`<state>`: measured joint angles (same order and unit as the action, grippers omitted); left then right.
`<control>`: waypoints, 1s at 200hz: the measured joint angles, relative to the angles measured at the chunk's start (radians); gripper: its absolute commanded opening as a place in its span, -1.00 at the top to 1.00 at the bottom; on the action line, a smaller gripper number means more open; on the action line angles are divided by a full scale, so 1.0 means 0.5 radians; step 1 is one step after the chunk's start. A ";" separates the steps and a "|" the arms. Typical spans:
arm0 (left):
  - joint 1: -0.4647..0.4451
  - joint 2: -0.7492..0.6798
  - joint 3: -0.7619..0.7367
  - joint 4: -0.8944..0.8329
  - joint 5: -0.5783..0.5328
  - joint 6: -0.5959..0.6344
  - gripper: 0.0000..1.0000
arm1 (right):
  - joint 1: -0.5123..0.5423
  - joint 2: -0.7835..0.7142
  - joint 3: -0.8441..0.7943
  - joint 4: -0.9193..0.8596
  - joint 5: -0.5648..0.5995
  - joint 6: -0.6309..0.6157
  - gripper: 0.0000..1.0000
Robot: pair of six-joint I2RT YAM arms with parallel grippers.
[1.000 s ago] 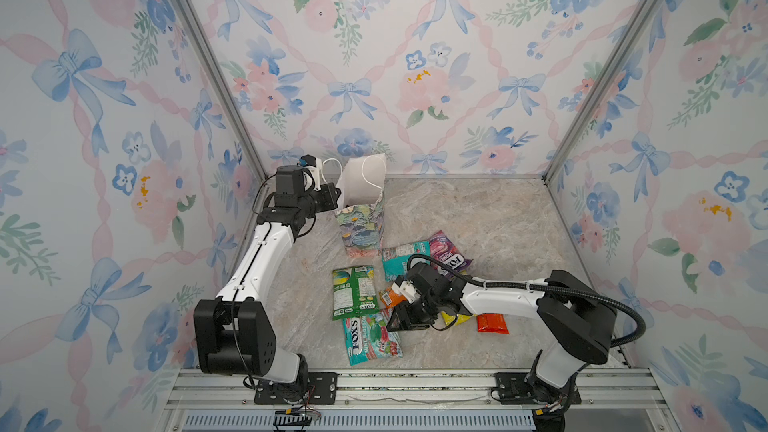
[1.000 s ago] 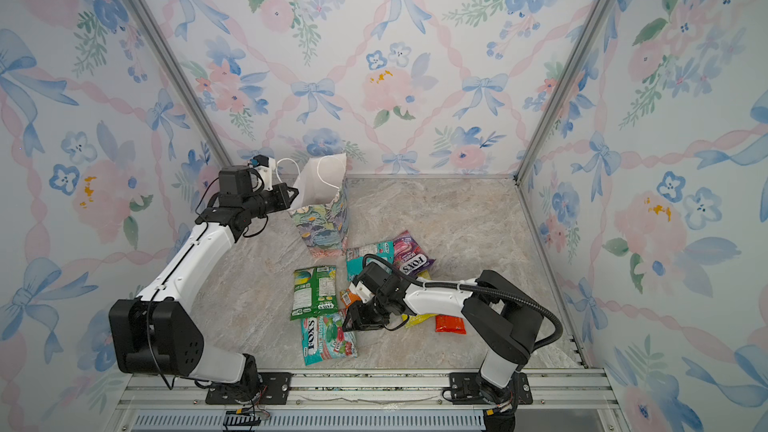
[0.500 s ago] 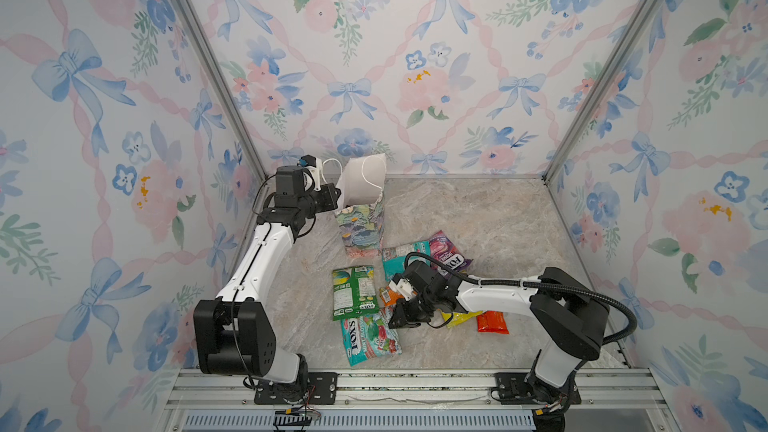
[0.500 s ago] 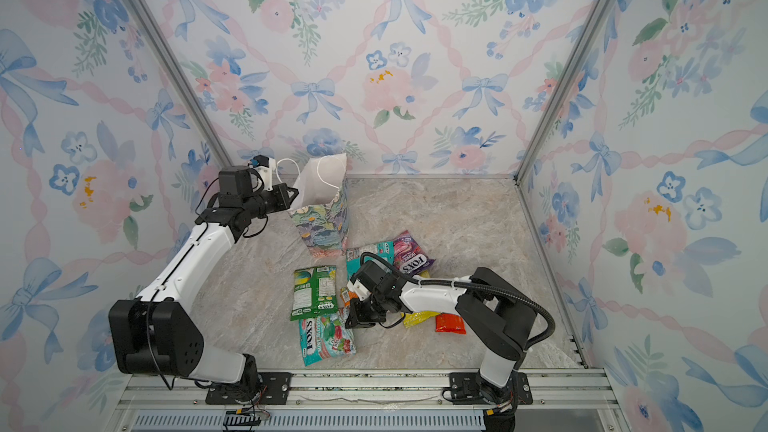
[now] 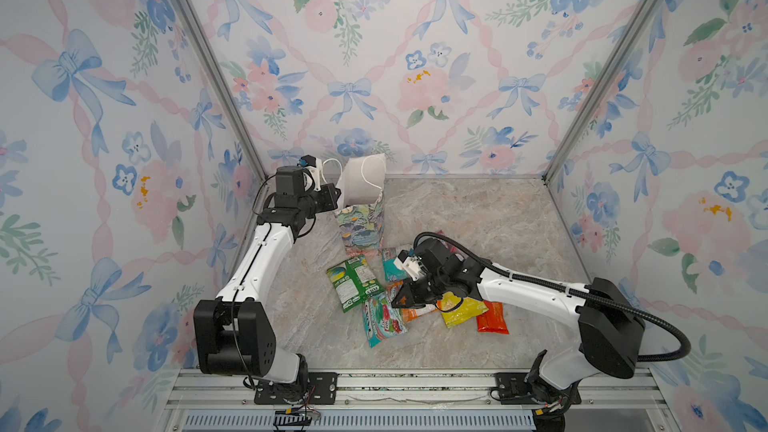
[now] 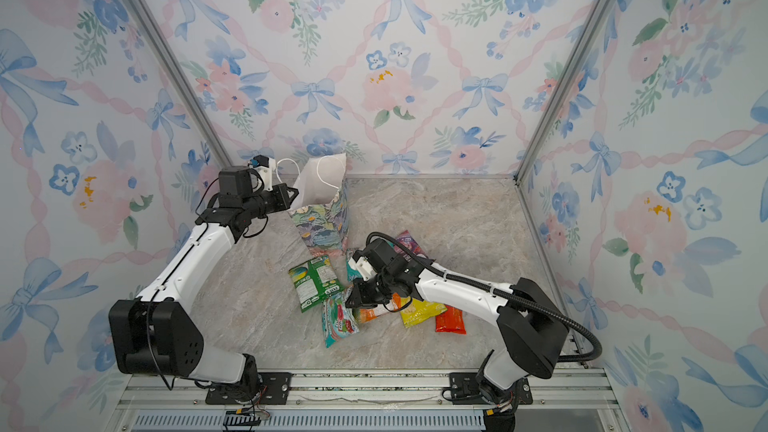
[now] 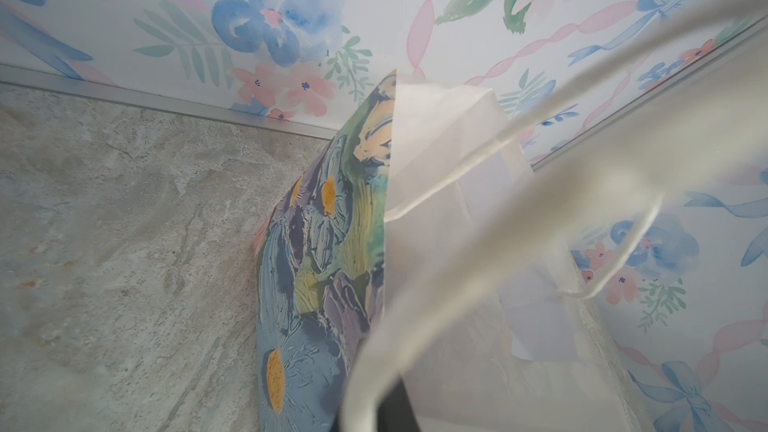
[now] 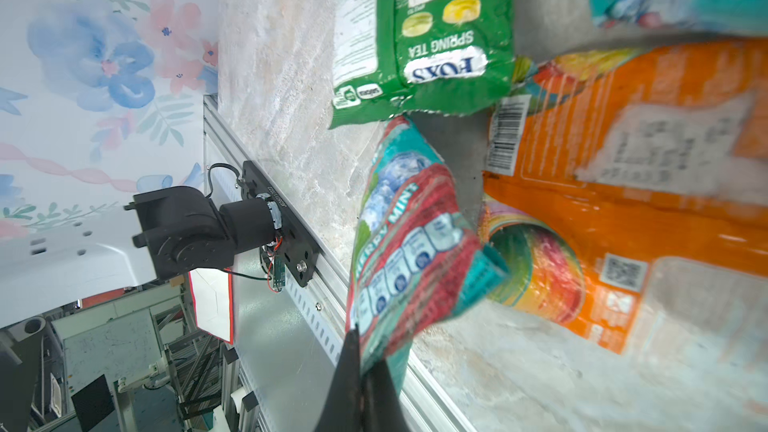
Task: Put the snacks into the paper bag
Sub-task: 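Lift the mint packet with the right gripper toward the bag's mouth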
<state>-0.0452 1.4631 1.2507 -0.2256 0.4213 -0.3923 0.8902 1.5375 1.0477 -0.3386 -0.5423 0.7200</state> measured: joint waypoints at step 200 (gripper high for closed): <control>0.000 -0.001 -0.008 0.002 0.050 0.000 1.00 | -0.590 -0.114 0.984 -0.601 0.294 -0.426 1.00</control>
<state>-0.0452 1.4628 1.2469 -0.2249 0.4461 -0.3923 0.5953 1.4803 1.5398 -0.6392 -0.3954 0.5068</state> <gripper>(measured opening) 0.048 0.046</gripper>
